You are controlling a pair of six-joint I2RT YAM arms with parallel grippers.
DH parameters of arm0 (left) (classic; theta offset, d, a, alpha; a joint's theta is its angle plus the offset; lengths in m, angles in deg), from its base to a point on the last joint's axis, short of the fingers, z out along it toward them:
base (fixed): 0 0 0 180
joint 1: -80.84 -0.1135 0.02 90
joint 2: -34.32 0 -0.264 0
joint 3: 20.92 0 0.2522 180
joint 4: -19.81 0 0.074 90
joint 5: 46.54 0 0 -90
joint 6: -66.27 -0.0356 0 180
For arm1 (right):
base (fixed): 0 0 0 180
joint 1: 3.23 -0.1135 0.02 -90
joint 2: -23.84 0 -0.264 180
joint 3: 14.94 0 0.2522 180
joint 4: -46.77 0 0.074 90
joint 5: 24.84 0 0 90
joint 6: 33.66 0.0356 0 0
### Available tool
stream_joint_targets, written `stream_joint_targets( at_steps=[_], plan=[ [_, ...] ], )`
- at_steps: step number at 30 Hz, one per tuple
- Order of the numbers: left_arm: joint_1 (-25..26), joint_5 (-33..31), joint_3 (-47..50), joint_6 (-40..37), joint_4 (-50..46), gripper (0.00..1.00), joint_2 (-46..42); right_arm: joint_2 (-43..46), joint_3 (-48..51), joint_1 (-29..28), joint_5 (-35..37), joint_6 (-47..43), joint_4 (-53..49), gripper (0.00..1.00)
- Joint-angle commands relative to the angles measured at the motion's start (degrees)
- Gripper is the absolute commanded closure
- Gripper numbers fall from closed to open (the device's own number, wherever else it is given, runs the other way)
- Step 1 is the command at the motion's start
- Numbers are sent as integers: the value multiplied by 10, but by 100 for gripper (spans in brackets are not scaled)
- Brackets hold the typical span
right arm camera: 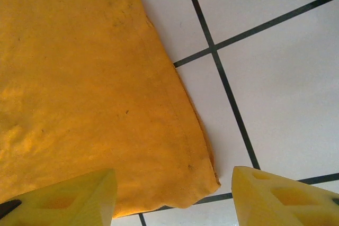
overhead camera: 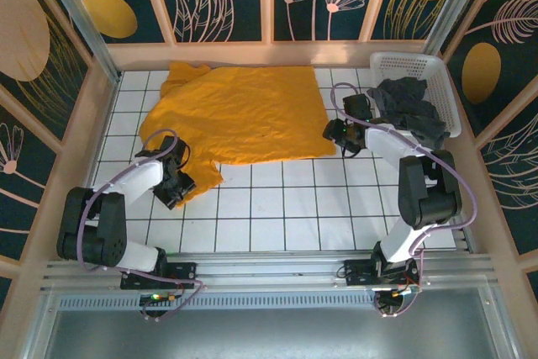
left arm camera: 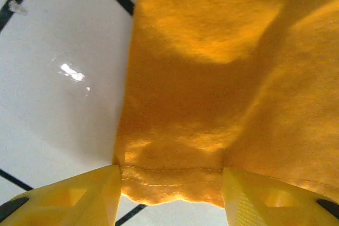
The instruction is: Fold and stack the t-shirts
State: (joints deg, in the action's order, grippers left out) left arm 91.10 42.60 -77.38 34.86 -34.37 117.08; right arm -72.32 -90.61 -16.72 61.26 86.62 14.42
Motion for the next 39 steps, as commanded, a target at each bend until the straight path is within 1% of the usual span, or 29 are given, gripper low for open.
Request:
stream_joint_targets(
  at_steps=[1, 5, 7, 8, 9, 11, 12, 15, 17, 20, 24, 25, 27, 29, 36, 39],
  plan=[
    [4, -17, 7, 25, -17, 46, -4, -8, -19, -2, 8, -7, -14, 41],
    [7, -12, 3, 27, 9, 47, 19, -13, -23, -4, 10, -4, -15, 41],
    [7, -7, 6, 27, 34, 53, 37, -15, -23, -5, 14, -2, -15, 41],
    [8, -1, 6, 29, 43, 58, 44, -15, -22, -6, 17, 0, -18, 41],
    [9, 5, 4, 32, 53, 66, 50, -15, -20, -4, 22, 3, -18, 41],
    [10, 2, -4, 36, 55, 88, 51, -12, -8, -2, 24, 11, -15, 41],
    [11, -7, -9, 35, 50, 93, 46, -12, 0, 2, 24, 17, -12, 41],
    [11, -48, -30, 21, 23, 100, 32, -17, 21, 15, 18, 32, 9, 41],
    [11, -56, -37, 13, 14, 100, 28, -30, 16, 17, 21, 32, 15, 41],
    [11, -51, -35, 13, 11, 100, 22, -59, -10, 11, 25, 27, 0, 46],
    [11, -58, -32, 19, 7, 100, 12, -94, -35, -10, 46, 24, -32, 57],
    [11, -58, -31, 19, 6, 100, 10, -99, -39, -13, 54, 28, -44, 58],
    [11, -57, -30, 20, 6, 100, 9, -109, -40, -18, 67, 33, -55, 58],
    [11, -57, -30, 19, 6, 100, 7, -112, -36, -18, 62, 34, -49, 58],
    [11, -56, -31, 14, 3, 100, 6, -119, -53, -20, 56, 50, -80, 67],
    [11, -56, -33, 13, 1, 100, 7, -114, -61, -25, 51, 60, -99, 65]
  ],
)
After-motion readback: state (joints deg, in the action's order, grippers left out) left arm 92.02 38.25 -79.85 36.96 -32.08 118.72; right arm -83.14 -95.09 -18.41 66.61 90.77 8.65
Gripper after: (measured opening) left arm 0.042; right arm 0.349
